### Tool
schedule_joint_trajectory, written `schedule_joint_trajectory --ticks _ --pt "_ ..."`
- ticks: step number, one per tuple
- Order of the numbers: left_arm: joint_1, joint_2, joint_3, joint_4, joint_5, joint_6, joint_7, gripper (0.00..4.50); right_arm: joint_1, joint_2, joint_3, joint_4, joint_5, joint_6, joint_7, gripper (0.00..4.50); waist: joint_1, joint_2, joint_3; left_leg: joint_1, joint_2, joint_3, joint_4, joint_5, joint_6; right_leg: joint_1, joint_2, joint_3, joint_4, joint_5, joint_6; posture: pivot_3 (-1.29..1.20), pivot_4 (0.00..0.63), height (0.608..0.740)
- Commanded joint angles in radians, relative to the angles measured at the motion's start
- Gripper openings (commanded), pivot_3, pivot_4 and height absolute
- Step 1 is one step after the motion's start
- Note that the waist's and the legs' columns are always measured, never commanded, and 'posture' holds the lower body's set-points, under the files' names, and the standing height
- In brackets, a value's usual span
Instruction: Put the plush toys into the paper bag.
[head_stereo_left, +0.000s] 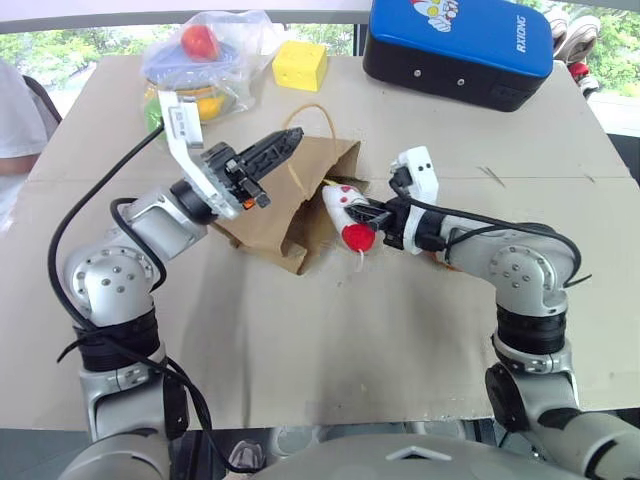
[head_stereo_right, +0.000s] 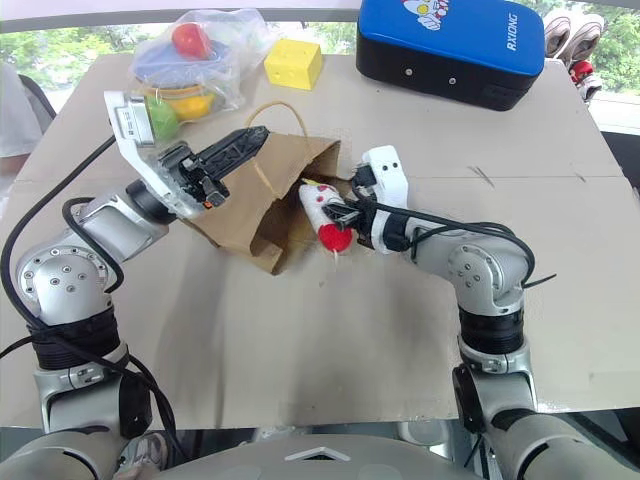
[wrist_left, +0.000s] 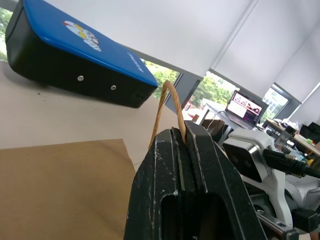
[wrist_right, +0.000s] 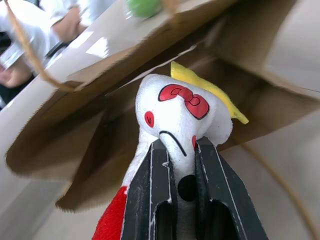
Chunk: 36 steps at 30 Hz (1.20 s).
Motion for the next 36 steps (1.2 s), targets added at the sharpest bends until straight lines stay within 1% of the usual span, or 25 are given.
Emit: schedule_joint_trajectory --ticks 1,4,6,10,12,15,19,25,29,33,36 --pt "0.012 0.009 0.012 -0.054 -0.029 -0.001 -0.011 0.00 -0.053 -0.012 0.049 0.037 -0.010 -0.040 0.052 0.02 0.000 0.000 0.000 0.000 0.000 0.000 0.000 0.000 0.000 0.000 0.000 0.000 0.000 0.000 0.000 0.00 0.150 0.740" --pt "0.023 0.012 0.012 -0.066 -0.054 0.011 -0.015 0.00 -0.109 -0.021 0.100 0.125 -0.040 -0.073 0.097 0.02 -0.001 0.000 0.000 0.000 0.000 0.000 0.000 0.000 0.000 0.000 0.000 0.000 0.000 0.000 0.000 0.00 0.150 0.740" --pt "0.029 0.017 0.014 -0.072 -0.068 0.019 -0.016 0.00 -0.128 -0.019 0.107 0.159 -0.041 -0.081 0.117 0.02 0.000 0.000 0.000 0.000 0.000 0.000 0.000 0.000 0.000 0.000 0.000 0.000 0.000 0.000 0.000 0.00 0.150 0.740" --pt "0.045 0.032 0.024 -0.084 -0.110 0.040 -0.019 0.00 -0.158 0.014 0.044 0.207 0.003 -0.044 0.125 0.02 0.001 0.000 0.000 -0.001 0.000 0.000 0.000 0.000 0.000 0.000 0.000 0.000 -0.001 0.000 0.000 0.00 0.150 0.740" --pt "0.055 0.036 0.030 -0.088 -0.147 0.051 -0.015 0.00 -0.163 0.038 -0.002 0.234 0.029 -0.016 0.111 0.02 0.001 0.000 0.000 -0.001 0.000 0.000 0.000 0.000 0.000 0.000 0.000 -0.001 0.000 0.000 0.000 0.00 0.150 0.740" --pt "0.066 0.044 0.032 -0.091 -0.187 0.059 -0.006 0.00 -0.168 0.058 -0.037 0.268 0.036 0.004 0.094 0.02 0.001 0.000 0.000 -0.001 0.000 -0.001 0.000 0.000 0.000 0.000 0.000 -0.001 0.000 0.000 0.000 0.00 0.150 0.740" --pt "0.078 0.047 0.030 -0.098 -0.237 0.066 0.009 0.00 -0.196 0.140 -0.148 0.353 0.073 0.044 0.034 0.02 0.000 0.000 0.000 -0.001 0.000 -0.001 0.000 0.000 0.000 0.000 0.000 -0.001 0.000 0.000 0.000 0.00 0.150 0.740" --pt "0.075 0.060 0.037 -0.088 -0.298 0.065 0.031 0.00 -0.219 0.195 -0.236 0.428 0.078 0.086 -0.039 0.02 0.001 0.000 0.000 -0.001 0.000 -0.001 0.000 0.000 0.000 0.000 0.000 -0.001 0.000 0.000 0.000 0.00 0.150 0.740" --pt "0.075 0.059 0.038 -0.087 -0.334 0.061 0.050 0.00 -0.226 0.230 -0.268 0.440 0.075 0.103 -0.087 0.02 0.001 0.000 0.000 -0.002 0.000 -0.001 0.000 0.000 0.000 0.000 0.000 -0.001 -0.001 0.000 0.000 0.00 0.150 0.740" --pt "0.075 0.055 0.032 -0.090 -0.368 0.059 0.065 0.00 -0.214 0.278 -0.213 0.456 0.036 0.088 -0.112 0.02 -0.003 0.000 0.000 -0.002 0.000 -0.001 0.000 0.000 0.000 -0.001 0.000 -0.001 -0.001 0.000 0.000 0.00 0.150 0.740" --pt "0.082 0.059 0.030 -0.092 -0.377 0.057 0.070 0.00 -0.223 0.312 -0.217 0.490 0.028 0.068 -0.140 0.02 -0.002 0.000 0.000 -0.002 0.000 -0.001 0.000 0.000 0.000 -0.001 0.000 -0.001 0.000 0.000 0.000 0.00 0.150 0.740"
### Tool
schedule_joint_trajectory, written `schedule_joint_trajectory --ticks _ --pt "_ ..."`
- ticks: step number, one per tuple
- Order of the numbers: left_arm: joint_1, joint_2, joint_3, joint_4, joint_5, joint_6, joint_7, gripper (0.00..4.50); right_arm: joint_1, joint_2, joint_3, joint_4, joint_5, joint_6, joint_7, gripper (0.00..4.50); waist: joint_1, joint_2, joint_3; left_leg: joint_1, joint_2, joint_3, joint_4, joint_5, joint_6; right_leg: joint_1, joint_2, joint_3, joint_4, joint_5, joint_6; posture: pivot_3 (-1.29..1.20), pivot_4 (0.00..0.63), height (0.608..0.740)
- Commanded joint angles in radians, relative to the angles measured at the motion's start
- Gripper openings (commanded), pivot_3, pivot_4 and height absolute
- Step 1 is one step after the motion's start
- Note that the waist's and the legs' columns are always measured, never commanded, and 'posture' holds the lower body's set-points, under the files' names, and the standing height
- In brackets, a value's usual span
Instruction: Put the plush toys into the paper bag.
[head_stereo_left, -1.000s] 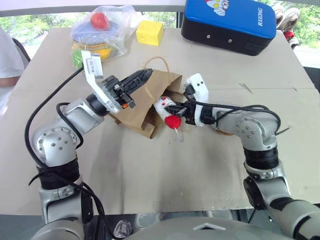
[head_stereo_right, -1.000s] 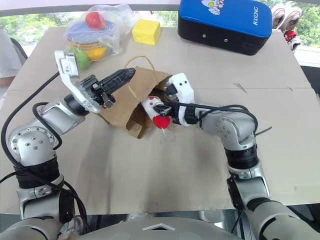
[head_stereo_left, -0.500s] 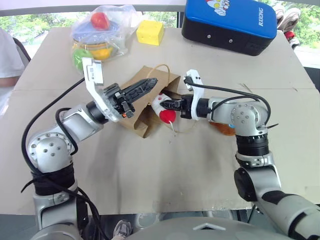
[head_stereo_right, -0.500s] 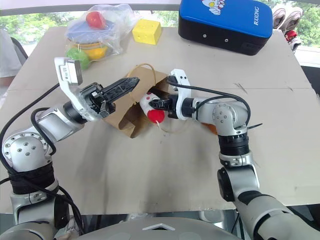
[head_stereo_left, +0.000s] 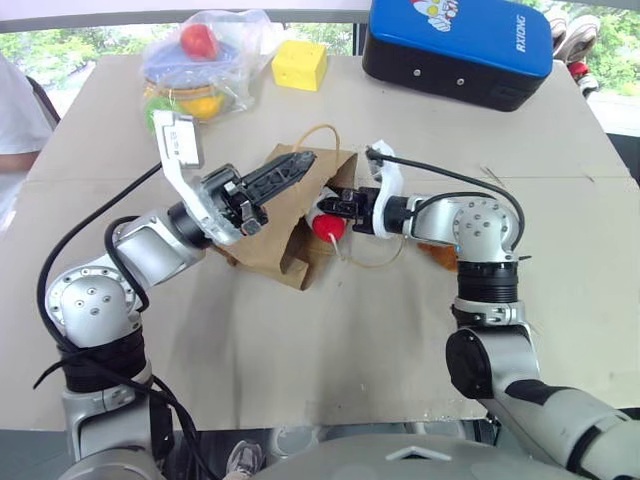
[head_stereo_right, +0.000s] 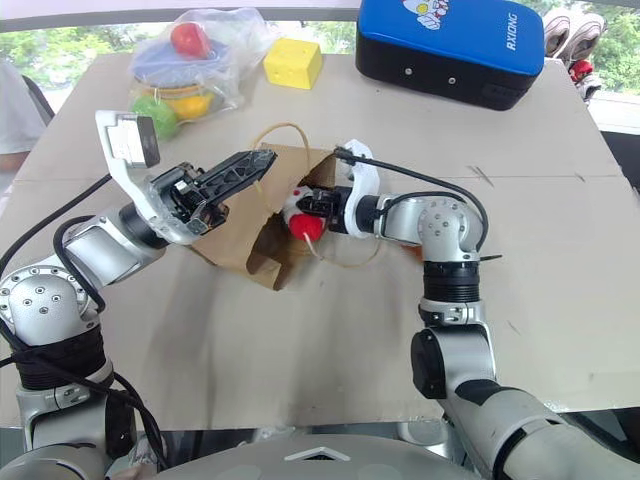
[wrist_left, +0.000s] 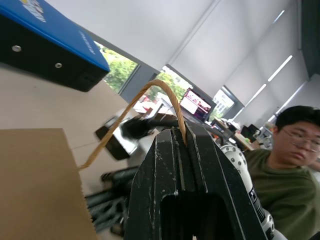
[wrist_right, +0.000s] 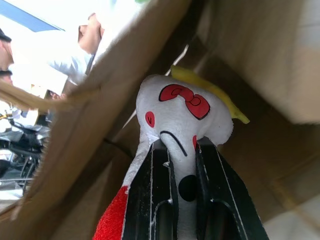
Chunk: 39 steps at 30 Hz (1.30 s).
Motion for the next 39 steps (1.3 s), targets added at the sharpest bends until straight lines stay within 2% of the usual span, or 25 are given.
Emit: schedule_joint_trajectory --ticks 1,6,8,9,10,12,15,19,24,27,31,35,39 --pt "0.006 0.010 0.016 -0.038 -0.042 -0.014 0.006 0.00 -0.028 0.087 -0.019 0.033 0.001 -0.035 -0.043 0.02 0.001 0.000 0.000 0.000 0.000 0.000 0.000 0.000 0.000 0.000 0.000 0.000 0.000 0.000 0.000 0.00 0.150 0.740" --pt "0.026 0.006 0.015 -0.051 -0.044 -0.024 0.018 0.00 -0.034 0.125 -0.010 0.063 0.021 -0.047 -0.075 0.02 0.001 0.000 0.000 -0.002 0.000 0.000 0.000 0.000 0.000 0.000 -0.001 0.000 -0.001 0.000 0.000 0.00 0.150 0.740" --pt "0.034 0.002 0.013 -0.058 -0.039 -0.031 0.023 0.00 -0.011 0.096 0.067 0.053 0.004 -0.074 -0.027 0.02 0.001 0.000 0.000 -0.002 0.000 0.000 0.000 0.000 0.000 -0.001 0.000 0.000 -0.001 0.000 0.000 0.00 0.150 0.740" --pt "0.038 0.000 0.012 -0.062 -0.036 -0.035 0.025 0.00 0.006 0.070 0.122 0.027 0.000 -0.087 0.017 0.71 -0.001 0.000 0.000 -0.002 0.000 0.000 0.000 0.000 0.000 -0.001 0.000 0.000 -0.001 0.000 0.000 0.00 0.150 0.740" --pt "0.043 -0.001 0.014 -0.064 -0.030 -0.040 0.027 0.00 0.021 0.044 0.167 -0.003 -0.006 -0.095 0.045 1.04 -0.003 0.000 0.000 -0.002 0.000 0.000 0.000 0.000 0.000 -0.001 0.000 0.000 -0.001 0.000 0.000 0.00 0.150 0.740" --pt "0.053 0.001 0.019 -0.062 -0.012 -0.050 0.027 0.00 0.041 -0.049 0.284 -0.088 -0.068 -0.158 0.096 2.15 -0.002 0.000 0.000 -0.002 0.000 0.000 -0.001 0.000 0.000 -0.001 0.000 0.000 -0.001 0.000 0.000 0.00 0.150 0.740" --pt "0.059 0.003 0.018 -0.055 0.017 -0.067 0.023 0.00 0.064 -0.148 0.328 -0.186 -0.080 -0.186 0.169 3.51 0.009 0.000 0.000 -0.004 0.000 -0.001 0.000 0.000 0.000 -0.003 0.000 -0.001 -0.001 0.000 0.000 0.00 0.150 0.740" --pt "0.048 0.001 0.010 -0.034 0.050 -0.082 0.012 0.00 0.099 -0.301 0.373 -0.321 -0.092 -0.206 0.255 3.51 0.018 0.000 0.000 -0.008 -0.002 -0.002 0.001 0.000 0.000 -0.003 -0.003 -0.003 -0.004 0.000 0.001 0.00 0.150 0.740" --pt "0.029 0.001 -0.001 -0.012 0.078 -0.090 -0.004 0.00 0.136 -0.392 0.321 -0.444 -0.061 -0.192 0.292 3.51 0.022 0.000 0.000 -0.008 0.000 -0.003 0.001 0.000 0.000 -0.004 0.000 -0.003 -0.003 0.000 0.000 0.00 0.150 0.740" --pt "0.014 0.004 -0.007 0.000 0.091 -0.089 -0.016 0.00 0.181 -0.466 0.312 -0.530 -0.093 -0.279 0.327 3.51 0.024 0.000 0.000 -0.008 0.000 -0.003 0.001 0.000 0.000 -0.004 0.000 -0.003 -0.003 0.000 0.000 0.00 0.150 0.740" --pt "-0.015 0.011 -0.009 0.018 0.108 -0.088 -0.029 0.00 0.269 -0.700 0.280 -0.596 -0.244 -0.471 0.385 3.51 0.037 0.000 0.000 -0.009 -0.002 -0.003 0.001 0.000 0.000 -0.004 -0.002 -0.004 -0.005 0.000 0.001 0.00 0.150 0.740" --pt "-0.025 0.013 -0.013 0.023 0.134 -0.090 -0.047 0.00 0.390 -0.871 0.204 -0.631 -0.259 -0.493 0.439 4.46 0.036 -0.001 0.000 -0.009 -0.003 -0.002 0.001 0.000 0.000 -0.003 -0.004 -0.003 -0.008 0.000 0.001 0.00 0.150 0.740" --pt "-0.037 0.008 -0.017 0.027 0.159 -0.093 -0.062 0.00 0.560 -1.048 0.221 -0.635 -0.323 -0.459 0.483 4.46 0.031 -0.001 0.001 -0.008 -0.002 -0.002 0.000 0.000 0.000 -0.003 -0.002 -0.003 -0.007 0.000 0.001 0.00 0.150 0.740"
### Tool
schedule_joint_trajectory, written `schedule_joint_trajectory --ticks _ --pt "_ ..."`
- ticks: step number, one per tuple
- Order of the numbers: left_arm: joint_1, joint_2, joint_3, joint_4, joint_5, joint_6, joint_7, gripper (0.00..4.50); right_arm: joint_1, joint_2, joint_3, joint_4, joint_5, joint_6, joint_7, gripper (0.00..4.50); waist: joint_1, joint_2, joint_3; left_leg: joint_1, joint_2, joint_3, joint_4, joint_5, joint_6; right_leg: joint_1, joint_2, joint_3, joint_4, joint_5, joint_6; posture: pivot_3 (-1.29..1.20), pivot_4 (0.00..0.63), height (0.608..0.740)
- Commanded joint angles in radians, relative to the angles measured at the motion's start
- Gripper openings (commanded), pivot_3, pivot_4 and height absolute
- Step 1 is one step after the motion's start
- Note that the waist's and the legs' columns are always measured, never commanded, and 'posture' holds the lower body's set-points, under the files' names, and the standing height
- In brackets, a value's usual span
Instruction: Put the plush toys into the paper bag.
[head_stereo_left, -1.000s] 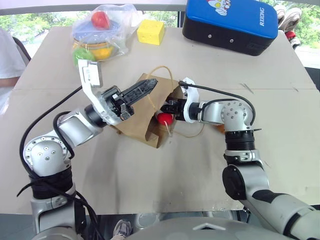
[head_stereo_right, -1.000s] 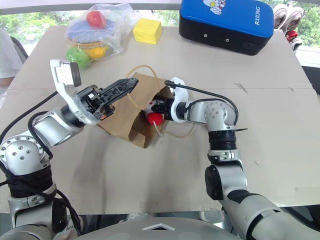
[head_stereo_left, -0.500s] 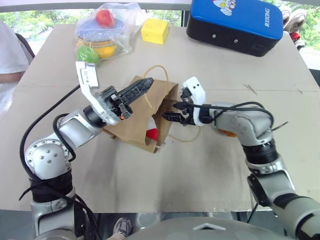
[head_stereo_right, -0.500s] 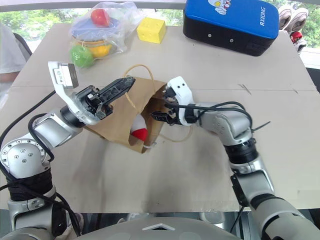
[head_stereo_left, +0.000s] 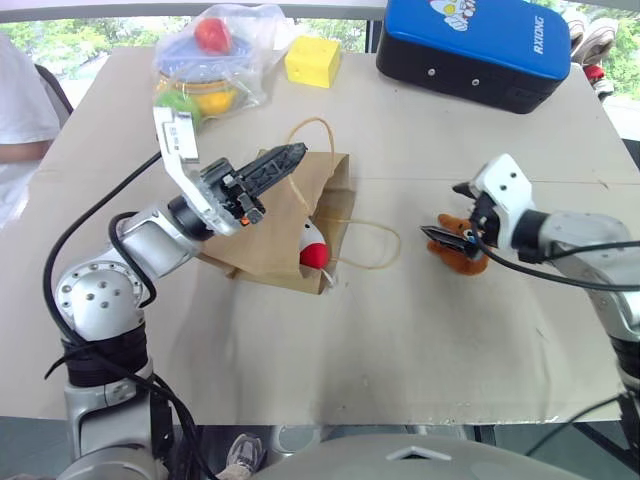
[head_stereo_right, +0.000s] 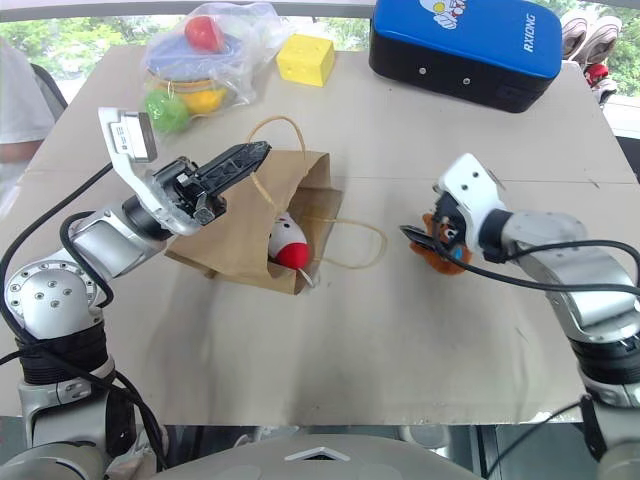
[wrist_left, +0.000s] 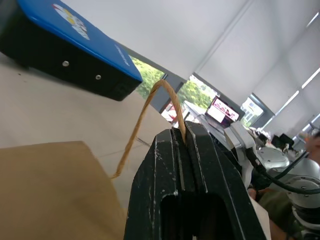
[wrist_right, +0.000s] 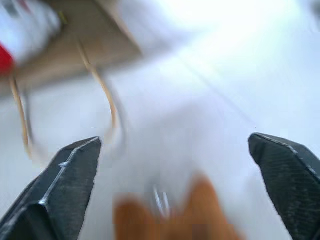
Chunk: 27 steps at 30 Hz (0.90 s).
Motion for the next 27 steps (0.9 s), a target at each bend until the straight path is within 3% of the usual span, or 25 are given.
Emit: schedule_joint_trajectory --ticks 1,3,10,11,14,17,22,25,27 --pt "-0.017 0.002 0.008 -0.017 0.018 -0.020 -0.025 0.00 0.111 -0.101 0.007 -0.009 -0.056 0.009 0.039 4.46 0.001 0.000 0.000 0.000 0.000 0.000 0.000 0.000 0.000 0.000 0.000 0.000 0.000 0.000 0.000 0.00 0.150 0.740" --pt "-0.018 -0.001 0.005 -0.015 0.031 -0.020 -0.035 0.00 0.125 -0.053 -0.002 0.046 -0.062 0.004 0.000 4.46 -0.006 -0.001 0.000 0.000 0.000 0.000 0.000 0.000 0.000 0.000 0.000 0.000 0.000 0.000 0.000 0.00 0.150 0.740" --pt "-0.028 0.001 0.006 -0.003 0.049 -0.013 -0.057 0.00 0.140 -0.011 -0.049 0.055 -0.082 -0.039 -0.017 1.59 0.000 -0.001 0.000 0.002 0.000 0.002 0.001 0.000 0.000 0.001 0.000 0.002 0.001 0.000 0.001 0.00 0.150 0.740" --pt "-0.030 0.000 0.005 -0.001 0.051 -0.013 -0.059 0.00 0.139 0.010 -0.078 0.042 -0.056 -0.067 -0.004 1.03 0.001 -0.001 0.000 0.002 0.000 0.002 0.002 0.000 0.000 0.001 0.000 0.002 0.001 0.000 0.001 0.00 0.150 0.740" --pt "-0.039 -0.003 0.005 0.004 0.046 -0.008 -0.063 0.00 0.099 0.086 -0.146 -0.035 0.067 -0.112 0.050 0.13 -0.001 -0.001 0.000 0.001 0.000 0.001 0.002 0.000 0.000 0.001 0.000 0.002 0.001 0.000 0.001 0.00 0.150 0.740" --pt "-0.050 -0.002 0.006 0.007 0.030 0.004 -0.071 0.00 0.003 0.147 -0.076 -0.077 0.081 -0.104 0.044 0.13 -0.009 -0.001 0.000 0.002 0.001 0.001 0.002 0.000 0.000 0.001 0.002 0.002 0.003 0.000 0.001 0.00 0.150 0.740" --pt "-0.077 -0.004 -0.001 0.015 0.016 0.017 -0.077 0.00 -0.182 0.220 0.250 0.072 -0.148 -0.235 0.070 0.13 -0.007 -0.001 0.000 0.003 0.001 0.001 0.002 0.000 0.000 0.001 0.002 0.002 0.004 0.000 0.001 0.00 0.150 0.740" --pt "-0.093 -0.004 -0.011 0.014 0.013 0.025 -0.080 0.00 -0.344 0.372 0.404 0.271 -0.240 -0.350 0.102 0.13 -0.010 -0.002 0.001 0.002 0.001 0.001 0.002 0.000 0.000 0.001 0.002 0.001 0.003 0.000 0.000 0.00 0.150 0.740" --pt "-0.087 -0.007 -0.020 0.003 0.013 0.030 -0.083 0.00 -0.427 0.473 0.438 0.411 -0.276 -0.430 0.112 0.13 -0.010 -0.001 0.001 0.001 0.001 0.001 0.003 0.000 0.000 0.000 0.002 0.002 0.004 0.001 0.000 0.00 0.150 0.740"
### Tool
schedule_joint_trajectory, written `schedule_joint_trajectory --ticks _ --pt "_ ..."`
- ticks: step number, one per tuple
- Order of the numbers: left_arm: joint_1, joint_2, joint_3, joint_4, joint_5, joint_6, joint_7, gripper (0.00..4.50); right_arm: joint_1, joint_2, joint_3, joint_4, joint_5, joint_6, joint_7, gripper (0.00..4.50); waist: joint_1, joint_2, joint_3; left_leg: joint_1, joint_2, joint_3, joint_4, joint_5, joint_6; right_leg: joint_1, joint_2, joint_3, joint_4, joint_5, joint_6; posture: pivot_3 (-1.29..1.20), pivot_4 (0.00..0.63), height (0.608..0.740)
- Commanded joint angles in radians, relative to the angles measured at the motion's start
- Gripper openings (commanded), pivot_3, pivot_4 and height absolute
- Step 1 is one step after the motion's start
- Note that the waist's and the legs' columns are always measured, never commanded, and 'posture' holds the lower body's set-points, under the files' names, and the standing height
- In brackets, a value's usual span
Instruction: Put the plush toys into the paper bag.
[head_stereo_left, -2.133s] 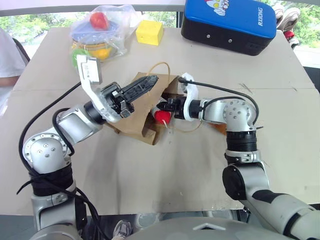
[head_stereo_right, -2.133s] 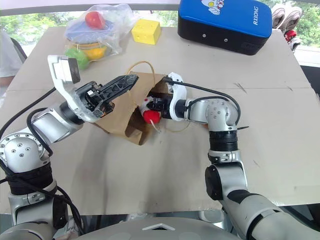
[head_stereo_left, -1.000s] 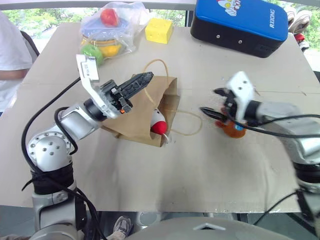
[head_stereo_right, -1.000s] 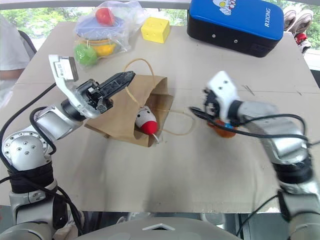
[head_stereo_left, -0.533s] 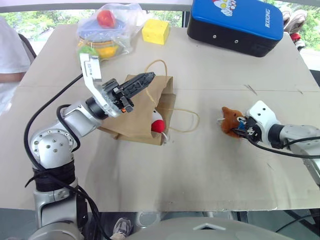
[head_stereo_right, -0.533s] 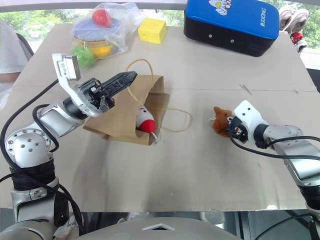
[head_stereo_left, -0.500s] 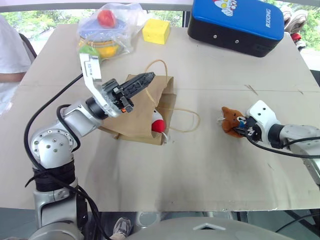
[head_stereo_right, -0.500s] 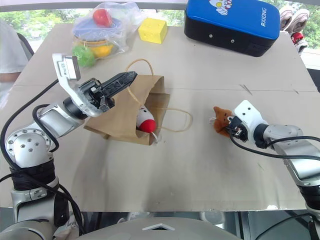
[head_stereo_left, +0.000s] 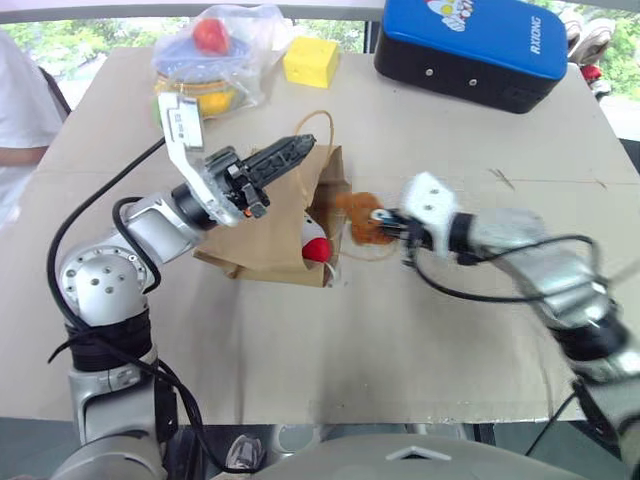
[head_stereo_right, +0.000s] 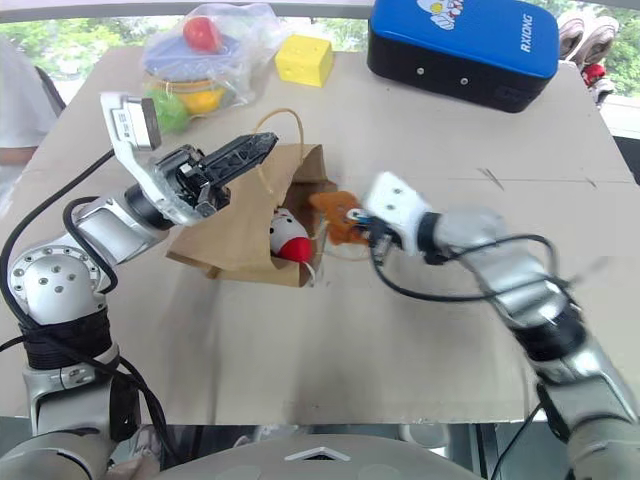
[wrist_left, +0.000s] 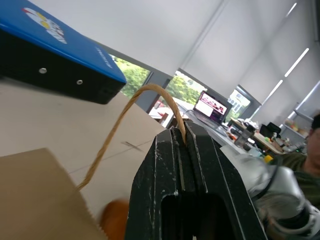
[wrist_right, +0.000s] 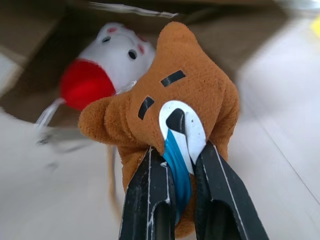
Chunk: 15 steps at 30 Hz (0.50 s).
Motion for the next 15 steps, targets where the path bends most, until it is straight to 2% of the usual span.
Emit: schedule_joint_trajectory --ticks 1,7,11,15 --pt "0.004 0.001 0.006 -0.041 -0.019 0.005 -0.013 0.00 -0.122 0.125 0.044 0.172 -0.057 -0.165 0.034 0.13 0.001 0.000 0.000 0.000 0.000 0.000 0.000 0.000 0.000 0.000 0.000 0.000 0.000 0.000 0.000 0.00 0.150 0.740" --pt "0.035 -0.007 0.013 -0.073 -0.024 0.005 0.006 0.00 -0.185 0.262 0.092 0.353 -0.082 -0.385 0.172 0.13 0.013 0.000 0.000 -0.002 0.000 -0.002 0.000 0.000 0.000 0.000 -0.001 -0.003 -0.001 0.000 0.000 0.00 0.150 0.740" --pt "0.058 -0.011 0.031 -0.088 -0.016 -0.013 0.031 0.00 -0.194 0.272 0.111 0.412 -0.115 -0.511 0.264 0.13 0.010 -0.001 0.000 -0.002 -0.001 -0.002 0.000 0.000 0.000 0.001 -0.003 -0.003 0.000 0.000 0.000 0.00 0.150 0.740" --pt "0.061 -0.021 0.045 -0.094 -0.033 -0.022 0.052 0.00 -0.188 0.276 0.089 0.442 -0.136 -0.543 0.281 0.13 0.009 0.000 0.000 0.000 -0.001 -0.002 0.000 0.000 0.000 0.001 -0.002 -0.003 0.001 0.000 0.000 0.00 0.150 0.740"
